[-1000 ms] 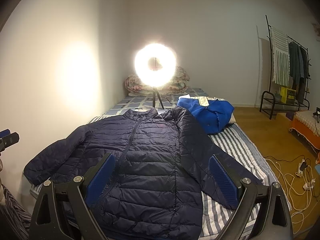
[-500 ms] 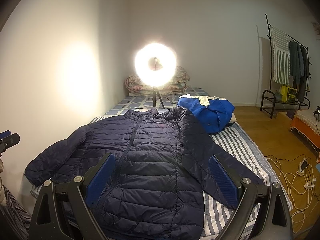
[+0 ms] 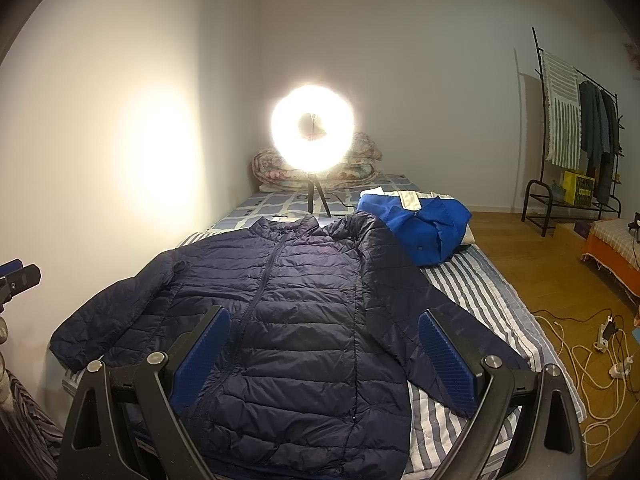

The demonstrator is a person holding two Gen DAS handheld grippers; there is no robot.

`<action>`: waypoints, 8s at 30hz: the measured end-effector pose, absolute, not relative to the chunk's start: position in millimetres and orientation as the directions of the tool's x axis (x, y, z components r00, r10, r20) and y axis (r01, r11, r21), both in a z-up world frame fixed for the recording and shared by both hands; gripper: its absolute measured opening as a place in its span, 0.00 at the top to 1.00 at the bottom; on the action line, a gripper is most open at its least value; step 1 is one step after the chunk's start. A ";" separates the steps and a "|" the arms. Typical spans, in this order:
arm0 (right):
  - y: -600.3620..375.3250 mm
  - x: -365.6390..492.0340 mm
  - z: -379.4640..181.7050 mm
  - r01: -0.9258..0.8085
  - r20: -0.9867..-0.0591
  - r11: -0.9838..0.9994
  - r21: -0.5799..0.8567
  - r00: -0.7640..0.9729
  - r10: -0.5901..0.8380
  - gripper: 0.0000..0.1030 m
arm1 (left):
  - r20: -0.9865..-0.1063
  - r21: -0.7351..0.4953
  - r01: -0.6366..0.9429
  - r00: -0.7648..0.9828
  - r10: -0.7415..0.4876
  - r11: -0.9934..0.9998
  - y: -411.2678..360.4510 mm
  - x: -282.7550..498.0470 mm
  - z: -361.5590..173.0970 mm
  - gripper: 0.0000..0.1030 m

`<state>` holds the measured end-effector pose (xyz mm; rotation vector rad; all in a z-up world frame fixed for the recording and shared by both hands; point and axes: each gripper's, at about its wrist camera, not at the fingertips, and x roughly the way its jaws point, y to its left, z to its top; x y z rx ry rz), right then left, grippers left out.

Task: Fold large clothes

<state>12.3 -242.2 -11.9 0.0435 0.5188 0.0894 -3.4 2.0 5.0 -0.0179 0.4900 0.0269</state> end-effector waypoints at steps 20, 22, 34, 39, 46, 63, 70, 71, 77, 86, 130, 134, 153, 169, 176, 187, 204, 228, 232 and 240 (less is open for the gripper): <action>-238.4 12.7 -11.3 -0.078 -0.494 0.995 0.065 0.864 0.100 0.06 | -0.470 -0.012 -0.031 0.882 0.021 0.999 3.4 -3.7 4.2 0.00; -236.7 13.2 -10.8 -0.081 -0.493 0.995 0.065 0.864 0.103 0.06 | -0.470 -0.011 -0.031 0.882 0.022 0.999 3.3 -3.8 4.1 0.00; -210.0 24.6 -10.7 -0.161 -0.491 0.984 0.081 0.852 0.179 0.06 | -0.484 -0.013 -0.066 0.874 0.051 0.998 18.2 -2.4 0.6 0.00; -184.9 33.9 -11.8 -0.224 -0.484 0.972 0.077 0.844 0.233 0.06 | -0.491 -0.010 -0.090 0.868 0.073 0.996 32.2 -3.8 -6.1 0.00; -129.8 60.9 -17.6 -0.426 -0.471 0.901 0.081 0.780 0.412 0.07 | -0.490 0.003 -0.109 0.866 0.097 0.994 52.7 -18.7 -18.9 0.00; 87.5 102.0 -93.6 -0.897 -0.678 0.418 0.145 0.218 0.702 0.47 | -0.581 -0.067 -0.145 0.810 0.079 0.987 81.4 -88.9 -67.7 0.13; 172.0 80.8 -146.9 -0.956 -0.738 0.238 0.174 0.033 0.674 0.58 | -0.623 -0.141 -0.178 0.780 0.052 0.974 104.3 -93.6 -83.8 0.16; 179.9 79.6 -151.9 -0.959 -0.743 0.220 0.176 0.018 0.670 0.58 | -0.626 -0.143 -0.182 0.778 0.054 0.973 106.6 -93.7 -85.3 0.16; 232.0 63.8 -182.1 -0.980 -0.772 0.136 0.144 -0.025 0.635 0.58 | -0.638 -0.159 -0.216 0.767 0.067 0.963 122.2 -94.3 -89.4 0.16; 275.2 52.4 -225.9 -0.988 -0.817 0.145 0.047 0.046 0.575 0.58 | -0.656 -0.181 -0.256 0.751 0.078 0.950 139.3 -93.1 -97.0 0.16; -98.8 421.4 -177.2 -0.287 -0.688 0.914 0.288 0.601 0.406 0.94 | -0.643 -0.091 -0.090 0.766 0.011 0.992 128.6 163.0 -59.9 0.16; -138.1 437.6 -180.7 -0.192 -0.655 0.935 0.296 0.672 0.346 0.94 | -0.635 -0.049 -0.064 0.773 0.018 0.997 112.5 172.3 -59.8 0.16; -215.9 471.3 -247.7 0.095 -0.816 0.966 0.241 0.559 0.148 0.91 | -0.639 0.022 0.009 0.769 0.007 1.000 62.6 193.3 -71.6 0.16; -208.8 386.9 -141.5 -0.030 -0.729 0.991 0.128 0.675 0.114 0.55 | -0.571 -0.039 0.092 0.815 -0.097 0.995 45.4 172.7 -50.7 0.16; -212.9 305.5 -60.4 -0.080 -0.660 0.995 0.057 0.745 0.098 0.33 | -0.539 -0.029 0.199 0.822 -0.183 0.980 8.3 158.0 -40.1 0.16; -233.3 129.3 -6.2 -0.075 -0.610 0.992 -0.100 0.792 -0.002 0.18 | -0.537 -0.080 0.386 0.760 -0.366 0.919 -54.5 144.2 -26.6 0.16; -362.1 -27.9 -31.3 0.271 -0.659 0.962 -0.009 0.722 -0.210 0.18 | -0.627 -0.108 0.698 0.505 -0.593 0.708 -237.7 133.1 -51.0 0.16; -456.4 -85.3 -57.4 0.522 -0.708 0.853 -0.014 0.597 -0.376 0.18 | -0.849 -0.216 0.854 0.075 -0.523 0.473 -502.2 135.5 -197.3 0.16; -458.1 -84.9 -58.4 0.528 -0.709 0.849 -0.004 0.597 -0.375 0.18 | -0.875 -0.188 0.837 0.095 -0.475 0.513 -516.9 145.1 -212.9 0.16; -452.4 -78.6 -57.5 0.508 -0.709 0.861 0.010 0.611 -0.352 0.18 | -0.895 -0.103 0.857 0.142 -0.424 0.505 -523.1 146.5 -225.0 0.56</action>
